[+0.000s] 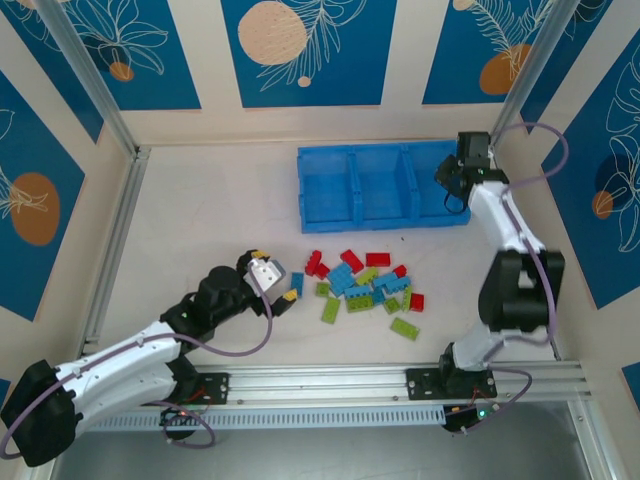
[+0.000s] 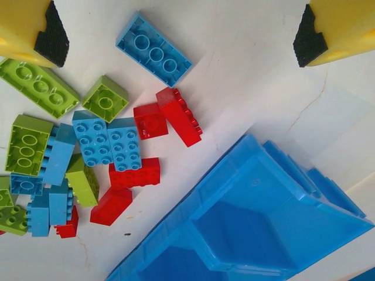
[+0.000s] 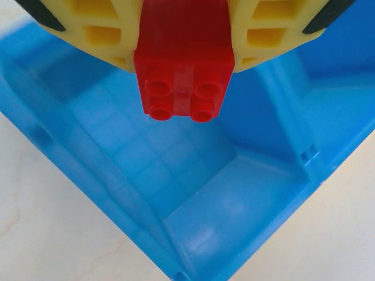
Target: Sort the legos into containers by color
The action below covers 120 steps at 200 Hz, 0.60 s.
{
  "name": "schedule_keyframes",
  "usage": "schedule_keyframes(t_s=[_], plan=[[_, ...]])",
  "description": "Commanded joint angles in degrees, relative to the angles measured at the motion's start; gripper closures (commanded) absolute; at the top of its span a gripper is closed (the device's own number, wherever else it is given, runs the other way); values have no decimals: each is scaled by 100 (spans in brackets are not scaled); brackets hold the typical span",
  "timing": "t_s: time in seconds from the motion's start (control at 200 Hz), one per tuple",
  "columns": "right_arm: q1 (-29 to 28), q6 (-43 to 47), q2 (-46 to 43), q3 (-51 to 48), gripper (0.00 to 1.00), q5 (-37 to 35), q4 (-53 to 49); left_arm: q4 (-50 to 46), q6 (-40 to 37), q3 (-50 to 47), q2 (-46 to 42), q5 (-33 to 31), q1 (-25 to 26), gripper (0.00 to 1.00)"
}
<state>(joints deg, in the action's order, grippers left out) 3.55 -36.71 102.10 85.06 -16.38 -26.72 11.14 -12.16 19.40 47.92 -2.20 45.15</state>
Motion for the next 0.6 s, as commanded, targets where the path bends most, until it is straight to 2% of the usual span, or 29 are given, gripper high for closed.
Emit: schedule_keyframes(t_s=[0.0, 0.08, 0.165, 0.305, 0.46, 0.595], plan=[[40, 121, 768, 907, 63, 513, -858, 90, -49, -97, -116, -191, 34, 0], [40, -6, 1100, 1395, 51, 387, -1235, 82, -56, -90, -128, -204, 34, 0], [40, -68, 992, 1467, 42, 246, -1303, 76, -49, -85, -138, -211, 35, 0], [23, -151, 302, 1059, 40, 207, -1345, 82, -25, -94, -169, -193, 37, 0], [-308, -234, -1396, -484, 40, 495, -1046, -139, -95, -24, -271, -306, 31, 0], [-1246, 111, -2970, -2140, 40, 389, -909, -152, -97, -55, -390, -343, 34, 0]])
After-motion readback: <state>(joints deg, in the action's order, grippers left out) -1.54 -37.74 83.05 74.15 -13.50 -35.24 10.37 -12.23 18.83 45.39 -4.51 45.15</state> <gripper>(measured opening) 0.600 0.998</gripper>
